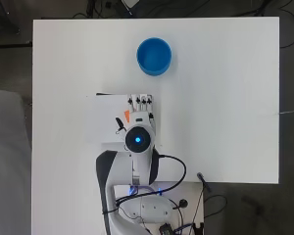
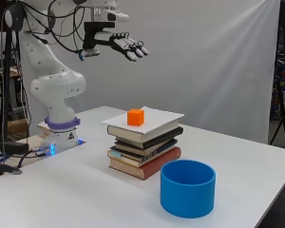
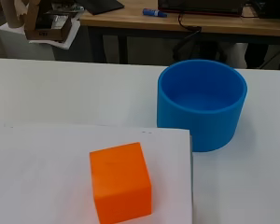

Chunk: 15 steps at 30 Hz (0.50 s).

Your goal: Teleoperate dual arm-hand system to pick and place objects

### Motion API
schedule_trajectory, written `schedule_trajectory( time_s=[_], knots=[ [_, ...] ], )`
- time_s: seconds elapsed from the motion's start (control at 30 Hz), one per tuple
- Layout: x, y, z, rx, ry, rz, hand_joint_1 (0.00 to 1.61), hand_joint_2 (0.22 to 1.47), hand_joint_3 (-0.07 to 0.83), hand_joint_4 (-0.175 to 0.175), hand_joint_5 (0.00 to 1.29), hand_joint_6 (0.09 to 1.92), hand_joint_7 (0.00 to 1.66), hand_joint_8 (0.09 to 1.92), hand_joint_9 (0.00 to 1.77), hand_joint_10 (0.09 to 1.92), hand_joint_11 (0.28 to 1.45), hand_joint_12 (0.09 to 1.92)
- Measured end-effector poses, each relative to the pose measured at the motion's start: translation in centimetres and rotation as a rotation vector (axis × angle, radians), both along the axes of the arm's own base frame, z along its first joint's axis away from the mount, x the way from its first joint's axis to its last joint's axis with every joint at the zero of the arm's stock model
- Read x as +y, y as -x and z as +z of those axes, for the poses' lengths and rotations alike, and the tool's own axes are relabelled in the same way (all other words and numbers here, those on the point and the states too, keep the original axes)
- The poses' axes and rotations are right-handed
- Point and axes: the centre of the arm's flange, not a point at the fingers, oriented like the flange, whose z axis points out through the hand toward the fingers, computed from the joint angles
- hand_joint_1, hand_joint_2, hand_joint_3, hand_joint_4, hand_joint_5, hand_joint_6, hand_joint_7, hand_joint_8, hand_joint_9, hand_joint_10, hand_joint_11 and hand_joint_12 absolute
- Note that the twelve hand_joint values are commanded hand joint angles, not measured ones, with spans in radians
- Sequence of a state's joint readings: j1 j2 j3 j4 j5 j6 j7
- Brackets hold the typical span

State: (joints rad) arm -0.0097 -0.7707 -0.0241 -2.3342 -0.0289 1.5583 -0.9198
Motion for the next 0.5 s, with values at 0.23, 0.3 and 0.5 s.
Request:
schedule_trajectory(
  time_s=[0.23, 0.3, 0.5],
  knots=[
    [-5.3, -0.1, 3.1, -0.038, 0.029, -0.052, 0.12, 1.15, -0.001, 0.059, 0.32, 0.09, 0.36, 0.09, 0.49, 0.09, 0.46, 0.09],
    [-5.2, -0.3, 2.9, -0.029, 0.04, -0.048, 0.12, 1.15, -0.002, 0.061, 0.32, 0.09, 0.35, 0.09, 0.48, 0.09, 0.46, 0.09],
    [-5.3, -0.3, 2.3, -0.027, 0.059, -0.062, 0.12, 1.12, -0.011, 0.075, 0.32, 0.09, 0.34, 0.09, 0.47, 0.09, 0.46, 0.09]
  ],
)
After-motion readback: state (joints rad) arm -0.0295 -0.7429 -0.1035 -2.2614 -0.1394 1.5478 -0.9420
